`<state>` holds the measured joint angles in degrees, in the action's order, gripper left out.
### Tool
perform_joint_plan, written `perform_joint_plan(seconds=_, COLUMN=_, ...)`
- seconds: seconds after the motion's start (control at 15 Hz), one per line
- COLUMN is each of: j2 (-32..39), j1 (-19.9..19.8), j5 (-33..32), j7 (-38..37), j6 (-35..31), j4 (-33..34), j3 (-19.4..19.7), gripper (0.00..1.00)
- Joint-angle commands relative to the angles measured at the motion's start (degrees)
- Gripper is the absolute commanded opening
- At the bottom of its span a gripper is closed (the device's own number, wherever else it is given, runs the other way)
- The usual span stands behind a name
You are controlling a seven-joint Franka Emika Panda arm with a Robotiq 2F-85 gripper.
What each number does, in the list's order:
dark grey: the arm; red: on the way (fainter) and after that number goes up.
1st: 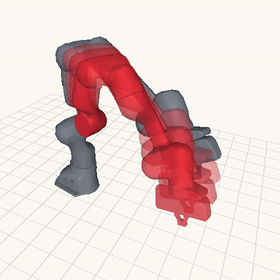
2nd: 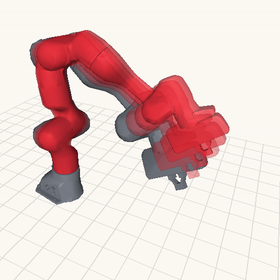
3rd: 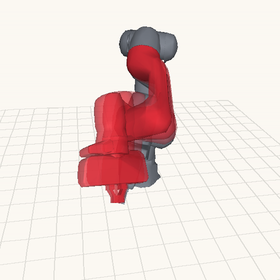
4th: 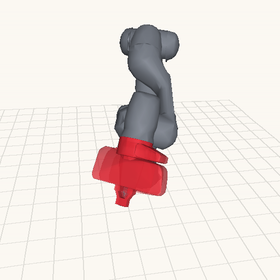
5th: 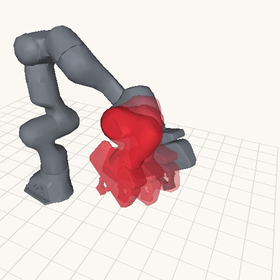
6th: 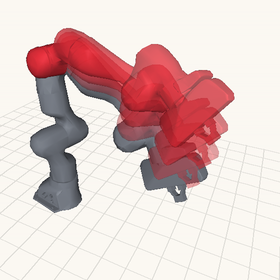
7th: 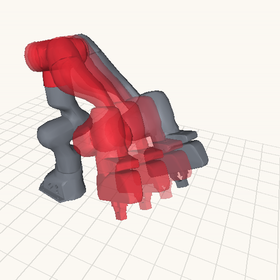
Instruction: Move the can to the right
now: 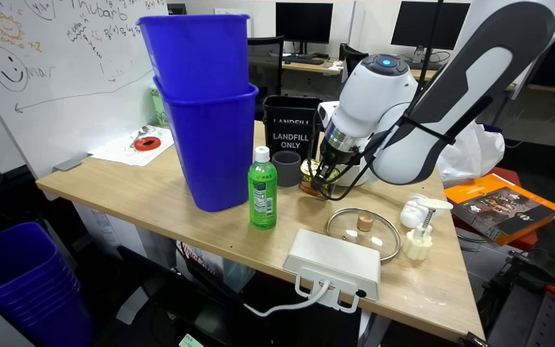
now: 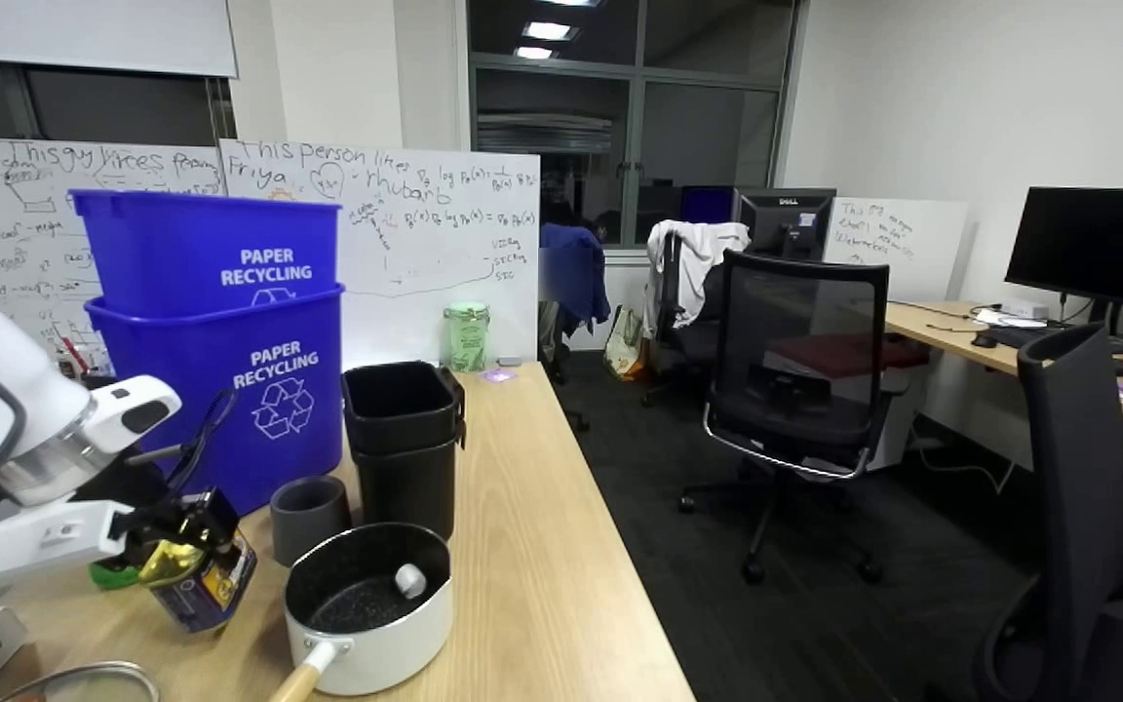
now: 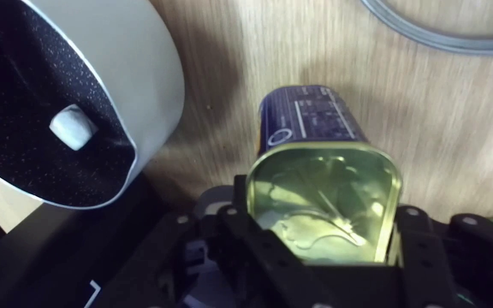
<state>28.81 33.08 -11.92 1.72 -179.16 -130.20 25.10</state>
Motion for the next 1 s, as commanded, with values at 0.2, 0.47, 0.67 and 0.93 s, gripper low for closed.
perform_joint_plan(seconds=0.2, j2=-7.0, j1=-4.5, j5=-5.7, j7=0.8, j6=11.3, j4=5.1, j3=-2.1, gripper=0.36)
perform_joint_plan(seconds=0.47, j2=-10.8, j1=-11.6, j5=-11.7, j7=-0.2, j6=20.6, j4=12.0, j3=-4.7, gripper=0.36)
perform_joint_plan(seconds=0.67, j2=-12.0, j1=-15.9, j5=-19.1, j7=-2.0, j6=25.5, j4=16.7, j3=-5.2, gripper=0.36)
perform_joint_plan(seconds=0.93, j2=-13.4, j1=-19.5, j5=-37.1, j7=-13.5, j6=33.8, j4=19.8, j3=-3.1, gripper=0.36)
